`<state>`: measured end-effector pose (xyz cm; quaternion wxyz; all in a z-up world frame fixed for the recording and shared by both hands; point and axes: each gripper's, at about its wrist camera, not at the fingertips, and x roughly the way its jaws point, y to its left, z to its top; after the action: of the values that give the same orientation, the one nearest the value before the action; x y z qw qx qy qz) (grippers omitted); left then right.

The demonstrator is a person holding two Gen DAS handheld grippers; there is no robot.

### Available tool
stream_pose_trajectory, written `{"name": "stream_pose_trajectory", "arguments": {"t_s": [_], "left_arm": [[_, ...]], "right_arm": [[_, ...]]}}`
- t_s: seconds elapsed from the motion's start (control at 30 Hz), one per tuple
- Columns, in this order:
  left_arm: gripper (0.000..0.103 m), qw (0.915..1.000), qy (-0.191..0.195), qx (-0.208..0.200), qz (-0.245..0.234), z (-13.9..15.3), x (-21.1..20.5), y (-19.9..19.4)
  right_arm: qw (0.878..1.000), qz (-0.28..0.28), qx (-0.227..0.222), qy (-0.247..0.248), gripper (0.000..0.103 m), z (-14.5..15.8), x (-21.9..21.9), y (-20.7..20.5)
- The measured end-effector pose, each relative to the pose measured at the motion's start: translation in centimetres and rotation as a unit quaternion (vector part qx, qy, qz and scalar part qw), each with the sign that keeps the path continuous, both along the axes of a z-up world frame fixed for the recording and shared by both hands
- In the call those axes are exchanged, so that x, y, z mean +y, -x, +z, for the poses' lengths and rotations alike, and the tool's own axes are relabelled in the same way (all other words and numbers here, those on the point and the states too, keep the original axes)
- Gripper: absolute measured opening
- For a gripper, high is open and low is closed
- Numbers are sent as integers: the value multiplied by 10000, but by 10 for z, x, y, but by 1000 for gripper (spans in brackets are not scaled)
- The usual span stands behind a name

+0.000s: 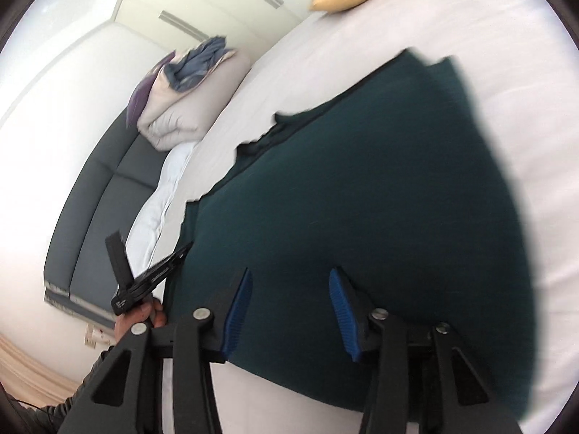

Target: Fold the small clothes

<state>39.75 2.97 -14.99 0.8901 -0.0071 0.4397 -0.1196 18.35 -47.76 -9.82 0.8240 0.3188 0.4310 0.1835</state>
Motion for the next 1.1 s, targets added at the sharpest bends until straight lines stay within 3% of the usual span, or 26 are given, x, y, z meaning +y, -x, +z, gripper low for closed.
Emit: {"name": "stream_pose_trajectory", "arguments": {"t_s": [0.1, 0.23, 0.3, 0.37, 0.43, 0.5, 0.53, 0.57, 0.6, 0.7, 0.77, 1.1], "left_arm": [[8, 9996, 276, 41, -3, 2, 16, 10], [8, 9979, 546, 59, 332, 12, 47, 37], [8, 9957, 729, -6, 568, 19, 64, 57], [8, 9909, 1024, 7, 868, 24, 82, 74], [8, 9806, 1579, 114, 1159, 23, 104, 91], [19, 9630, 2250, 416, 1427, 13, 125, 103], [36, 9545, 2499, 557, 1526, 7, 131, 106], [65, 9450, 2751, 674, 1635, 2, 138, 109], [74, 9364, 2968, 740, 1720, -2, 143, 112], [80, 9098, 3619, 988, 1774, -13, 153, 109], [82, 8985, 3808, 1238, 1802, -22, 156, 103], [82, 8684, 4435, 1825, 1261, -39, 156, 53]], "right_arm": [[9989, -461, 3, 22, 41, 5, -32, 16], [9942, -1069, -78, 94, 59, 19, -60, 41], [9917, -1257, -160, 206, 72, 26, -64, 58], [9908, -1303, -242, 262, 73, 32, -61, 70], [9921, -1221, -250, 169, 73, 33, -56, 79], [9933, -1121, -268, 118, 74, 35, -47, 86], [9939, -1063, -285, 87, 74, 38, -46, 90], [9950, -958, -290, 38, 76, 38, -39, 90], [9959, -861, -272, 12, 76, 39, -34, 92], [9979, -586, -266, -34, 76, 43, -14, 89], [9984, -454, -335, -62, 76, 47, -2, 87], [9992, 39, -358, -160, 76, 53, 35, 61]]}}
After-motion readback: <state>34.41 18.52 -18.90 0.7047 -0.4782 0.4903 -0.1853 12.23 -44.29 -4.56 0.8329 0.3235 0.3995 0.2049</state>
